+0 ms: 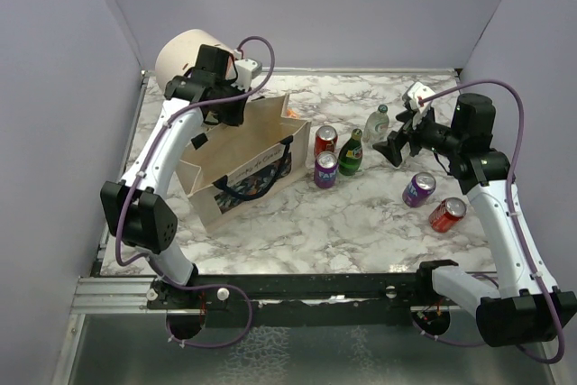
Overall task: Place the beverage into the canvas bag
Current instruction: Adjust the canvas bag at the center of the board.
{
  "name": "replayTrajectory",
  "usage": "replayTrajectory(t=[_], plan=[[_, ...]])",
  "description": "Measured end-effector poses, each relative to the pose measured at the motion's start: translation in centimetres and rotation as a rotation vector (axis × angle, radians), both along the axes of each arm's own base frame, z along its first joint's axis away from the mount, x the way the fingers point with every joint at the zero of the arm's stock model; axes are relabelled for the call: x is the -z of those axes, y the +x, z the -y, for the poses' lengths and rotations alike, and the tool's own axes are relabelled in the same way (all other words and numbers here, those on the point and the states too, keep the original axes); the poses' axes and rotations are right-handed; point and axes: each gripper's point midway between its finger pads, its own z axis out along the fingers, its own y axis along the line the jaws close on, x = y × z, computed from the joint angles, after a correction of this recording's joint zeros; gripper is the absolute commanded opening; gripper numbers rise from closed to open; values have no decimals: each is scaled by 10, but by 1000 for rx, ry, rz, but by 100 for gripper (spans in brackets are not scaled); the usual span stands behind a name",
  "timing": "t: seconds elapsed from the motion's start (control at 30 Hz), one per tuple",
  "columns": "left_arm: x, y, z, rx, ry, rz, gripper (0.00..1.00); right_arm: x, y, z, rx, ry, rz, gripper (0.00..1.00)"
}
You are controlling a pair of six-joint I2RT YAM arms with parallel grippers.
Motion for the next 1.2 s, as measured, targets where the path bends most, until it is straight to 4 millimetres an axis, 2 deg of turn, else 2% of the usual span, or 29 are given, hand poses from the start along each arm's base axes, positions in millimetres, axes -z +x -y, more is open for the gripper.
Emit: replayTrajectory(t=[0.2,0.3,0.57,0.83,1.0,1.2], plan=[[0,7,-21,-157,-119,-60,0,1,2,0,0,0,-2,99],[7,9,-29,-224,-187,-100,0,5,5,0,0,-1,-14,99],[11,4,-2,-266,-380,-198,0,20,15,-1,1,-4,-66,99],[14,0,22,-345,-576,-328,0,18,23,-2,1,-5,-70,99],[16,-1,27,-429,-658,-388,0,21,24,-1,2,-6,-81,99],[1,-4,27,-521,-736,-410,0,24,25,-1,2,-7,-94,99]])
